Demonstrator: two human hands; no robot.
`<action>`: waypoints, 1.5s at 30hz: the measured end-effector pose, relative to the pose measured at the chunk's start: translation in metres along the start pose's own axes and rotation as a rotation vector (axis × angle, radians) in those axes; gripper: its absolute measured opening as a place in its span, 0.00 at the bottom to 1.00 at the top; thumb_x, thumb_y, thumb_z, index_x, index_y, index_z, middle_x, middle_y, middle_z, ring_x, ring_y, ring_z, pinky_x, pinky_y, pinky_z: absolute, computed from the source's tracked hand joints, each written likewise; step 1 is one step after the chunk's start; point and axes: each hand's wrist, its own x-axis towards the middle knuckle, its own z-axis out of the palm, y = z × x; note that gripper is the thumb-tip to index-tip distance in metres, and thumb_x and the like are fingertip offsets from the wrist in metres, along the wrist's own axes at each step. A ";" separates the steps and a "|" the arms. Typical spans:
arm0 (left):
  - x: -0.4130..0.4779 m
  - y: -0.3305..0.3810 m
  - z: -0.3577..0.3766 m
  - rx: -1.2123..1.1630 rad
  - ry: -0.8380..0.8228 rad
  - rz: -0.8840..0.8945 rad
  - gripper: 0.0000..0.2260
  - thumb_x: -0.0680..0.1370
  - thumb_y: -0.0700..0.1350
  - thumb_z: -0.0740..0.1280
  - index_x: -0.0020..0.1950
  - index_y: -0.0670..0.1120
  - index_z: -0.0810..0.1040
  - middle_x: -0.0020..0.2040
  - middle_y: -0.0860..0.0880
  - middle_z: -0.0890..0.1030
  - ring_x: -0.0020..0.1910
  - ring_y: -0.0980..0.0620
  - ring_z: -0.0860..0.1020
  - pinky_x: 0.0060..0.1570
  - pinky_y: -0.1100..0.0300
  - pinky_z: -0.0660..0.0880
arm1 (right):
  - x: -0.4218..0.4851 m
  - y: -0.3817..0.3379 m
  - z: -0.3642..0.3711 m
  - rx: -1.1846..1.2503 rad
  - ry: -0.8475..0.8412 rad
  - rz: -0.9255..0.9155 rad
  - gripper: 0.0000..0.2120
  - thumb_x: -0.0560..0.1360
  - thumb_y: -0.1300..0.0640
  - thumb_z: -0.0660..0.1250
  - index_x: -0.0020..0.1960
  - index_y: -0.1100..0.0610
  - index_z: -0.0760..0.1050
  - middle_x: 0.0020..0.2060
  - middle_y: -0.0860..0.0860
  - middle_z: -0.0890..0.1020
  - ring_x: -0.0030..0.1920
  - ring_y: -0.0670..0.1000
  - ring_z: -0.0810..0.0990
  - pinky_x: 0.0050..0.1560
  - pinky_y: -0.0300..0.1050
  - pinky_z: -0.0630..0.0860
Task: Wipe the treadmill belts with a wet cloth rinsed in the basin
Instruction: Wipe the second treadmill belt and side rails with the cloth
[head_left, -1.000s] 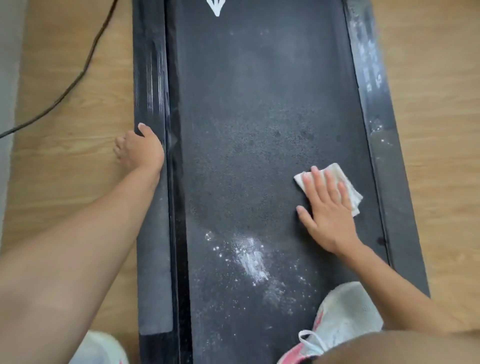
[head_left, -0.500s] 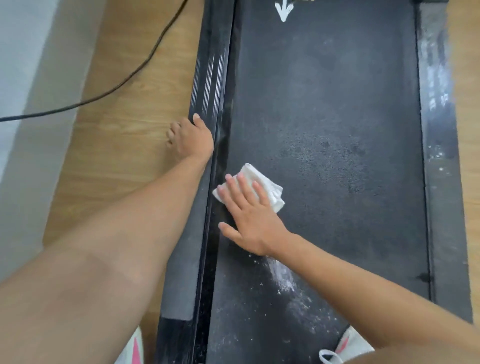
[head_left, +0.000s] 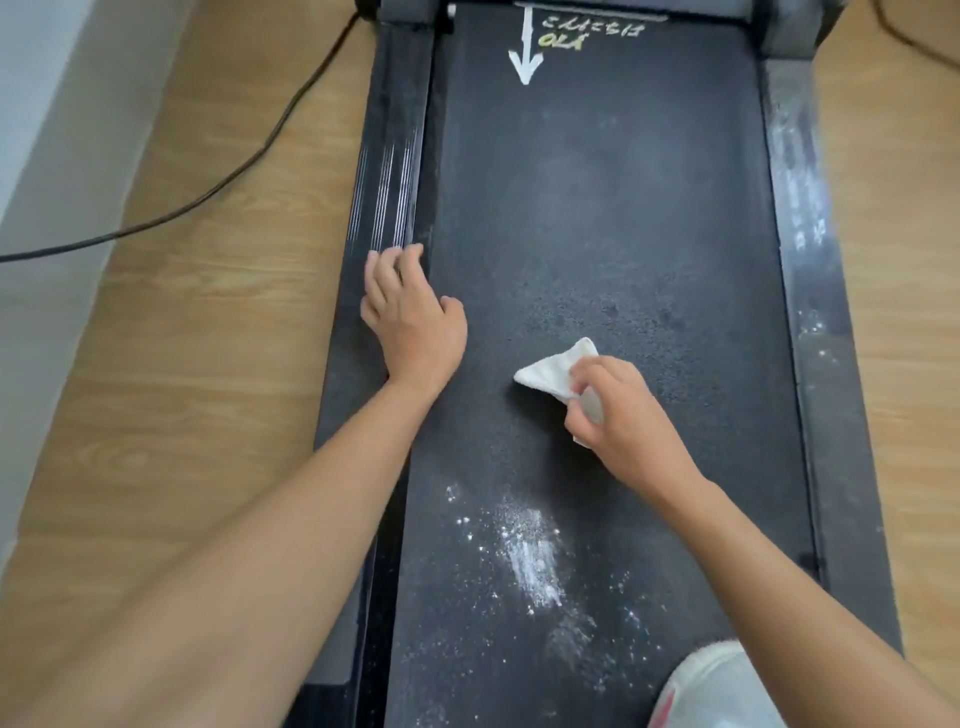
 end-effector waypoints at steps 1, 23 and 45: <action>-0.011 0.016 0.003 -0.132 -0.100 0.075 0.25 0.73 0.39 0.66 0.71 0.49 0.75 0.72 0.49 0.72 0.78 0.47 0.64 0.74 0.42 0.64 | 0.001 -0.001 -0.013 0.122 0.020 0.091 0.03 0.80 0.60 0.67 0.52 0.53 0.75 0.46 0.44 0.82 0.50 0.48 0.80 0.49 0.42 0.75; -0.040 0.183 -0.008 -1.045 -1.099 -0.107 0.10 0.80 0.38 0.73 0.60 0.39 0.80 0.48 0.46 0.85 0.47 0.47 0.84 0.49 0.53 0.84 | -0.014 0.009 -0.105 0.748 0.310 0.310 0.12 0.77 0.50 0.76 0.51 0.58 0.79 0.44 0.52 0.87 0.47 0.53 0.87 0.51 0.58 0.83; -0.033 0.195 -0.048 -0.946 -1.080 0.357 0.11 0.76 0.41 0.77 0.46 0.37 0.77 0.40 0.46 0.79 0.41 0.50 0.77 0.46 0.57 0.76 | -0.003 0.001 -0.164 1.183 0.379 0.382 0.03 0.83 0.57 0.69 0.51 0.54 0.77 0.37 0.51 0.79 0.32 0.48 0.78 0.31 0.41 0.77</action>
